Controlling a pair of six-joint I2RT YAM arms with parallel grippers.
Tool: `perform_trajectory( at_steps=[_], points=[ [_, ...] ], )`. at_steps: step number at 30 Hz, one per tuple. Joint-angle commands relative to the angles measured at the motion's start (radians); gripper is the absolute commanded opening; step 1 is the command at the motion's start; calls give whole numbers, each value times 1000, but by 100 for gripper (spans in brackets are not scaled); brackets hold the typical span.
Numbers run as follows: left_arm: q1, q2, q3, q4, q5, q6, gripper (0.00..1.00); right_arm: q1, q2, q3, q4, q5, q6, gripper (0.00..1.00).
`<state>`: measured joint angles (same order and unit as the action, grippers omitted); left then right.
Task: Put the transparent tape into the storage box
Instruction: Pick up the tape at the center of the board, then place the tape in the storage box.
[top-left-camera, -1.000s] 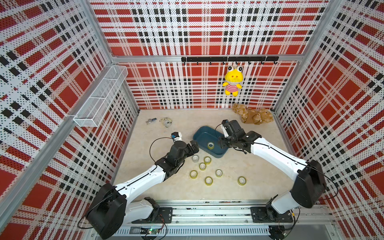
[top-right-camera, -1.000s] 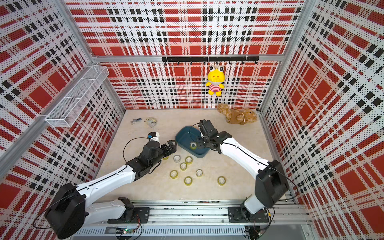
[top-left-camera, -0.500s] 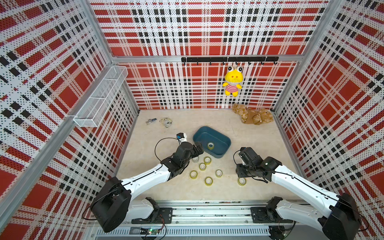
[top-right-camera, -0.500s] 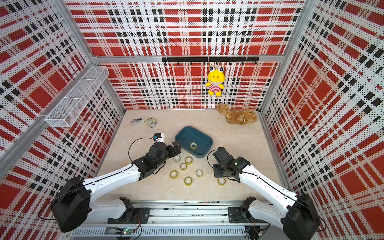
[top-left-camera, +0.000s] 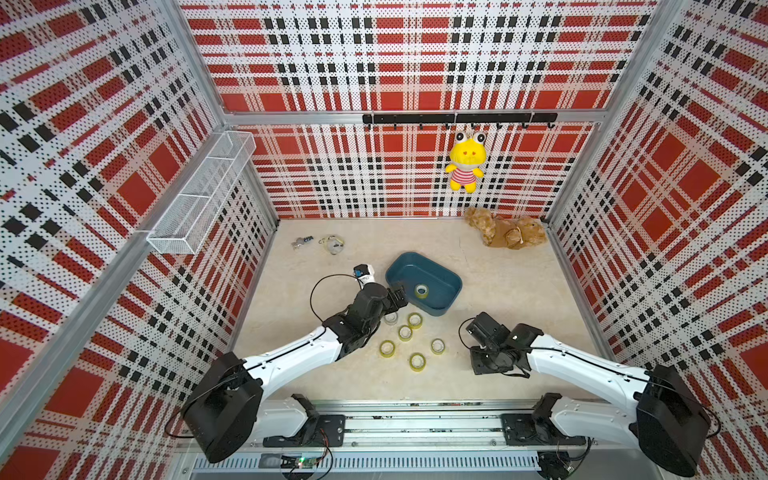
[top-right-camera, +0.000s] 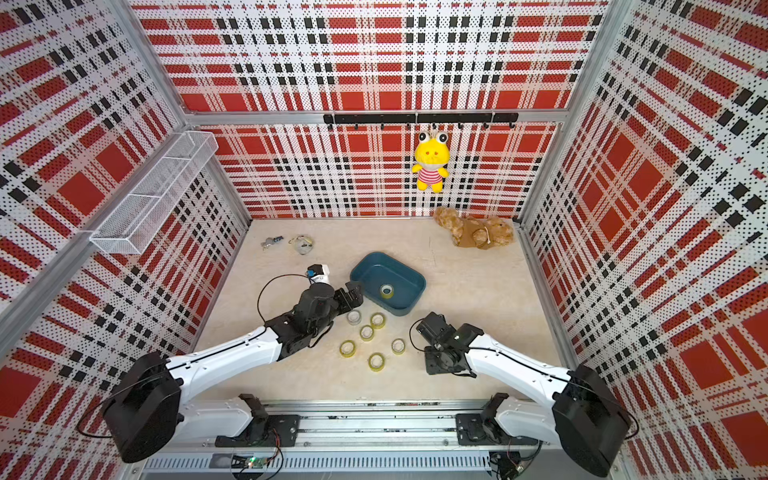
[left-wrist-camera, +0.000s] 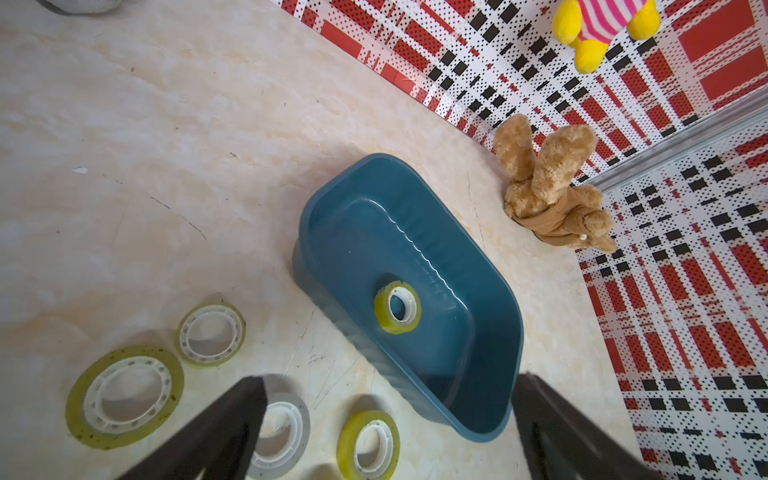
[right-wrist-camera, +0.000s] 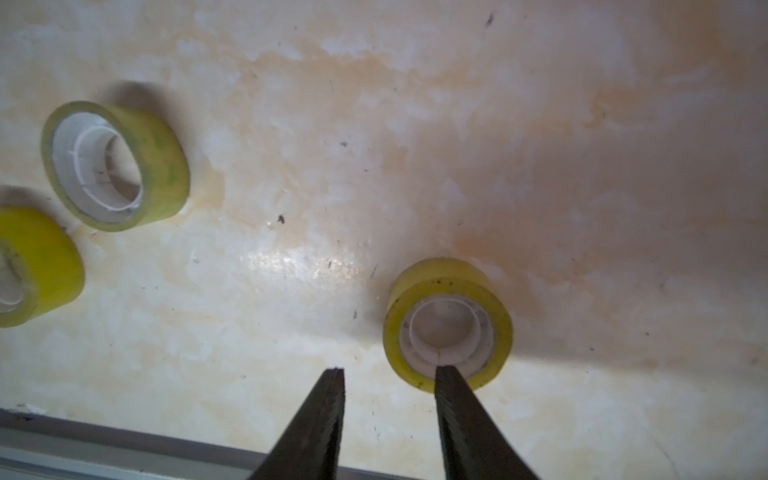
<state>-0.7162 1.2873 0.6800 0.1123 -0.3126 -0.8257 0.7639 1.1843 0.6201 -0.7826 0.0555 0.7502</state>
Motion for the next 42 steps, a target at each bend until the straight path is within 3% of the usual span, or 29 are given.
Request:
perform_trajectory(
  at_steps=[1,14,21,25,29,33,38,42],
  points=[
    [-6,-14,12,12,-16,5,99,8,35,-8,53,5,8,43],
    [-5,-46,-13,9,-30,5,99,34,181,-14,115,34,11,37],
    [-3,-45,-17,-1,-36,7,99,49,219,21,78,63,9,7],
    [-3,-49,-19,0,-39,5,99,49,184,62,36,81,-3,3],
    [-3,-58,-13,18,-31,-8,99,49,131,188,-29,92,-41,4],
    [-3,-44,-13,168,26,-62,99,15,142,384,-79,116,-135,6],
    [22,17,108,122,11,-19,99,-64,279,667,-78,103,-279,7],
    [121,16,105,111,71,-27,99,-97,468,855,-14,25,-332,7]
  ],
)
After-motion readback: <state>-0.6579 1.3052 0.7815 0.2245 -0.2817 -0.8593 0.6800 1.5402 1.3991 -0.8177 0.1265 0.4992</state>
